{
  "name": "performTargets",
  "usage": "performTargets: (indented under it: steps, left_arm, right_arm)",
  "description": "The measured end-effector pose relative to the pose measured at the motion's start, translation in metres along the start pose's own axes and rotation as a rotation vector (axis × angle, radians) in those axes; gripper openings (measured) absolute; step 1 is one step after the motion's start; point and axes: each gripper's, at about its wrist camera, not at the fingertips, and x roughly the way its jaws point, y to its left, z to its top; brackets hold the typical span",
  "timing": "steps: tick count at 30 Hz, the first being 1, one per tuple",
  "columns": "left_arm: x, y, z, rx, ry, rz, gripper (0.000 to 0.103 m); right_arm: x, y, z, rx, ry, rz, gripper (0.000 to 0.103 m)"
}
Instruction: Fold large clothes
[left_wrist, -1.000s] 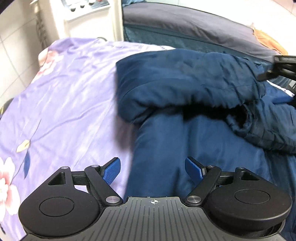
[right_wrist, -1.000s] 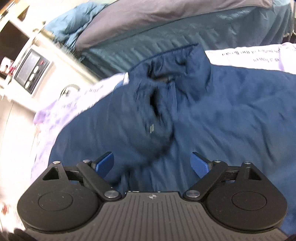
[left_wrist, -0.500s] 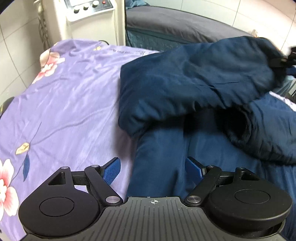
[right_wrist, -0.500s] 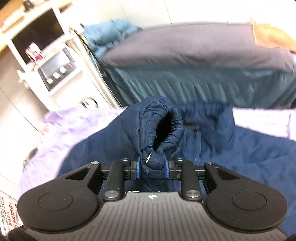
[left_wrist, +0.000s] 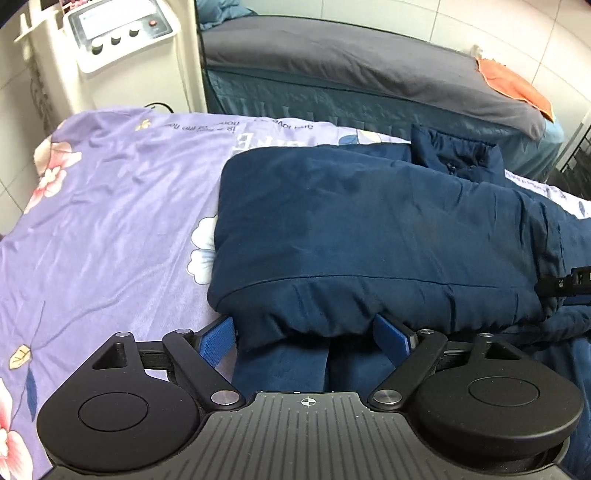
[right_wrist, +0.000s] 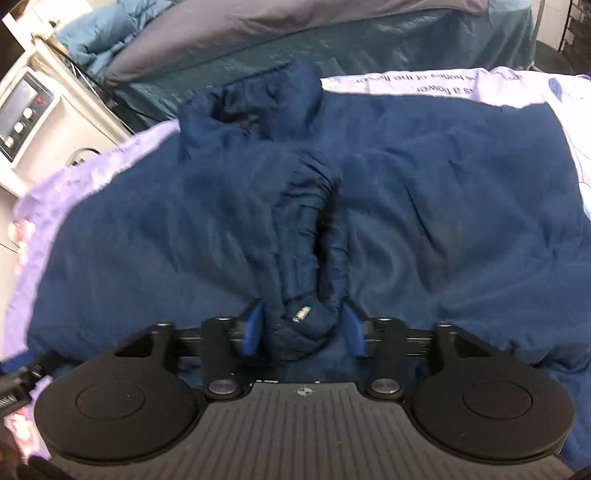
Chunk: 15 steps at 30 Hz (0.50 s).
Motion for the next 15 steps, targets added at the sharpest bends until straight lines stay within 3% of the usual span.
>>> performTargets:
  steps: [2, 6, 8, 10, 15]
  left_arm:
    - [-0.003, 0.002, -0.002, -0.003, -0.006, -0.012, 0.103]
    - [-0.025, 0.010, -0.003, -0.030, -0.030, -0.045, 0.103]
    - [-0.042, 0.011, -0.002, -0.029, -0.077, -0.056, 0.103]
    - [-0.052, 0.008, 0.003, -0.028, -0.143, -0.077, 0.103]
    - [-0.023, -0.019, 0.039, 0.048, -0.191, -0.066, 0.103]
  right_arm:
    - [-0.009, 0.004, 0.002, -0.010, -0.018, -0.018, 0.062]
    - [-0.039, 0.008, 0.004, -0.083, -0.124, -0.105, 0.082]
    - [-0.049, 0.013, 0.009, -0.128, -0.173, -0.138, 0.082]
    - [-0.056, 0.019, 0.013, -0.171, -0.200, -0.108, 0.082]
    - [-0.043, 0.058, 0.017, -0.328, -0.214, -0.036, 0.081]
